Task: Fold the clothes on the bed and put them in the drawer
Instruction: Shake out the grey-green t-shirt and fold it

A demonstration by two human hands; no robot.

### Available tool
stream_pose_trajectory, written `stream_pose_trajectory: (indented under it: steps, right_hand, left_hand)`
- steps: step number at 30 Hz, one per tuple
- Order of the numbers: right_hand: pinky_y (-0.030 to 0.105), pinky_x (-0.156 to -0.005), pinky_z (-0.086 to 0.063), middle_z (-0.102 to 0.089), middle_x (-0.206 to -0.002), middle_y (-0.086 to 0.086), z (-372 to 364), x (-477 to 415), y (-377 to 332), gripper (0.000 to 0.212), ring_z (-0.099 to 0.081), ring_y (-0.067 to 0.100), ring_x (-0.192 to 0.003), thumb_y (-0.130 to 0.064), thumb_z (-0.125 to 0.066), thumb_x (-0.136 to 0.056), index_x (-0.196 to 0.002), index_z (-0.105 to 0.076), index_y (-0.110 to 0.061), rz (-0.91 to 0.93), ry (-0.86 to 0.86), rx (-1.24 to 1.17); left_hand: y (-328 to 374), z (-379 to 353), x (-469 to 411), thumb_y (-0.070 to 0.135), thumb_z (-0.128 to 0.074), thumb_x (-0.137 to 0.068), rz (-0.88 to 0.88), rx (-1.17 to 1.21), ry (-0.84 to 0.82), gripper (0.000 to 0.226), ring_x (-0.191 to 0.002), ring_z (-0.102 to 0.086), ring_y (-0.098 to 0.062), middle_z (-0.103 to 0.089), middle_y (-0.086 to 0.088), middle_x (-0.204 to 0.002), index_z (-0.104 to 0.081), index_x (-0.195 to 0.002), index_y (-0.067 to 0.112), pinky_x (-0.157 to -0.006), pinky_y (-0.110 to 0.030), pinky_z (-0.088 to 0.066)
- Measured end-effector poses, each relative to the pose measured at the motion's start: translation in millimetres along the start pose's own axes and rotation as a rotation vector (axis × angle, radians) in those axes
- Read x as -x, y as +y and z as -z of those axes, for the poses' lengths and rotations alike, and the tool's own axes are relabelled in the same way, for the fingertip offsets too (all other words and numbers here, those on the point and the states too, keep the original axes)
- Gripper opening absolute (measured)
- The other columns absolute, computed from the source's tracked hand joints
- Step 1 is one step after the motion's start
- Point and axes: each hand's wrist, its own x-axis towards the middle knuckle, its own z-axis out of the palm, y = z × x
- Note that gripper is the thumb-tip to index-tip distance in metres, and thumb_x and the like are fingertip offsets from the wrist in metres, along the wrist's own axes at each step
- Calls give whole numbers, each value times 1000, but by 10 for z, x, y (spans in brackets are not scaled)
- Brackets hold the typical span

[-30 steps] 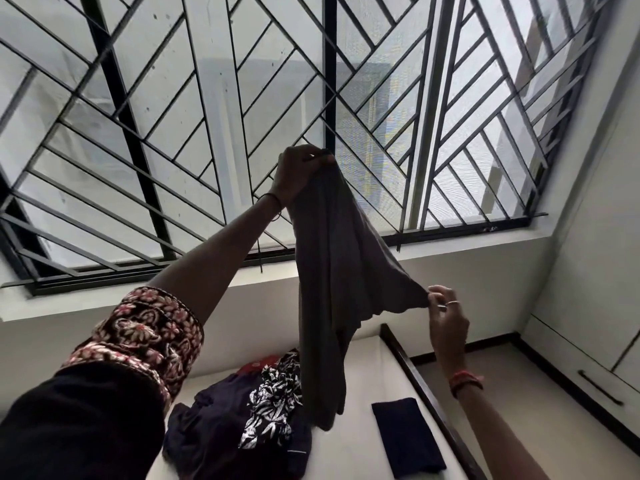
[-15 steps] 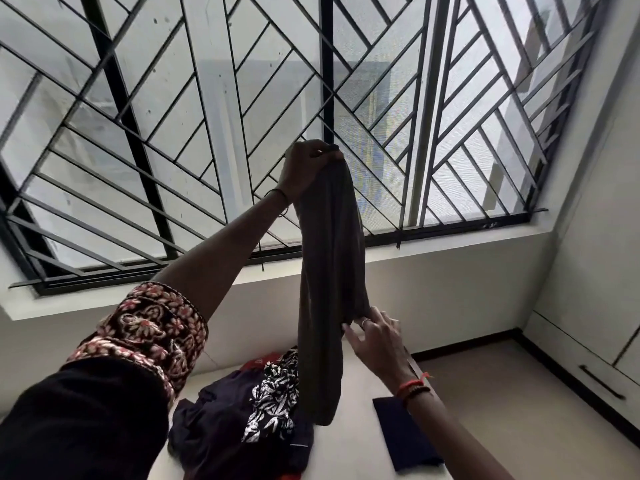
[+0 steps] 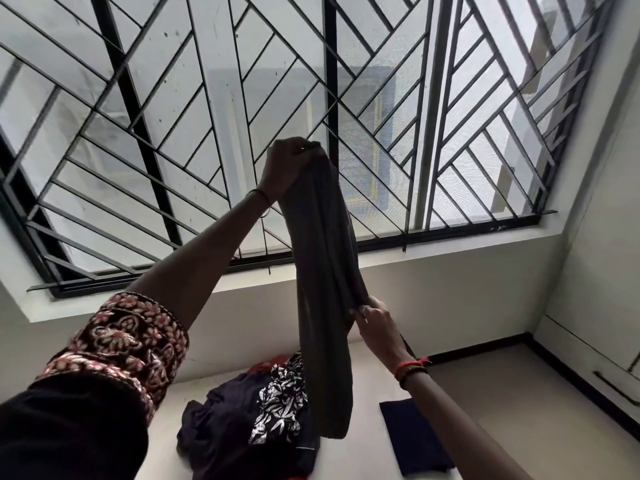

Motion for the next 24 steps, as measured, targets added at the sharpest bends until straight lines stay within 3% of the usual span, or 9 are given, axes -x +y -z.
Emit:
stream_pose_trajectory:
  steps: [2,5,9,13,15,18,21,24]
  right_hand:
    - [14,-63,-35,-63,-83,15,164,10,145,19,-60,31,-72,-5,-63,-88,-75,-69,7,27,-25,-35]
    - [18,-58,-28,-56,-77,6,489,-47,411,18,-54,22,-63,-6,-65,-87,-74,-70,5,-10,-51,-91]
    - [11,-65,-38,-58,-84,0,930,-232,675,12,-57,13,-73,-5,-64,-87,-87,-75,1,-35,-104,-166]
    - [6,-69,-42,-61,-89,7,1243,-410,802,15,-59,15,-80,0,-66,-85,-97,-72,4,-81,-108,-214]
    - [9,-73,-45,-64,-92,10,1377,-457,846,18,-61,16,-83,1,-67,-82,-99,-71,-2,-105,-112,-268]
    - [10,-72,-48,-66,-92,14,1548,-421,854,21,-61,21,-83,5,-67,-81,-100,-68,-3,-152,-125,-364]
    - [9,-66,-50,-61,-84,14,1653,-329,854,26,-59,20,-74,7,-67,-80,-104,-61,-1,-182,-119,-389]
    - [13,-69,-49,-67,-88,12,1671,-226,912,23,-62,22,-80,2,-69,-80,-100,-68,-9,-217,-144,-313]
  left_hand:
    - [-127,155,15,31,-71,-82,-1,-67,5,26,-83,-61,-1,-73,-6,-91,-75,-93,8,-79,-19,-46]
    - [-324,408,107,32,-72,-81,41,-125,-26,27,-72,-57,13,-70,-1,-87,-75,-94,9,-71,-10,-40]
    - [-567,615,317,32,-75,-79,109,-143,-139,28,-83,-60,4,-71,-1,-90,-74,-97,11,-83,-19,-44]
    - [-669,670,562,23,-74,-80,157,-108,-279,19,-86,-58,-4,-69,-3,-88,-72,-97,12,-78,-16,-42]
    - [-684,677,670,16,-73,-81,169,-76,-351,8,-80,-57,-1,-69,4,-80,-72,-89,16,-73,-11,-42]
    - [-699,694,783,11,-73,-79,208,-52,-479,15,-73,-60,7,-71,16,-72,-70,-83,25,-71,-8,-45]
    - [-781,689,913,18,-74,-78,257,-70,-638,14,-86,-67,-11,-74,1,-89,-75,-92,20,-82,-27,-53]
    - [-857,669,1037,54,-76,-65,323,-88,-677,48,-99,-66,-31,-72,-7,-100,-72,-100,21,-91,-49,-52]
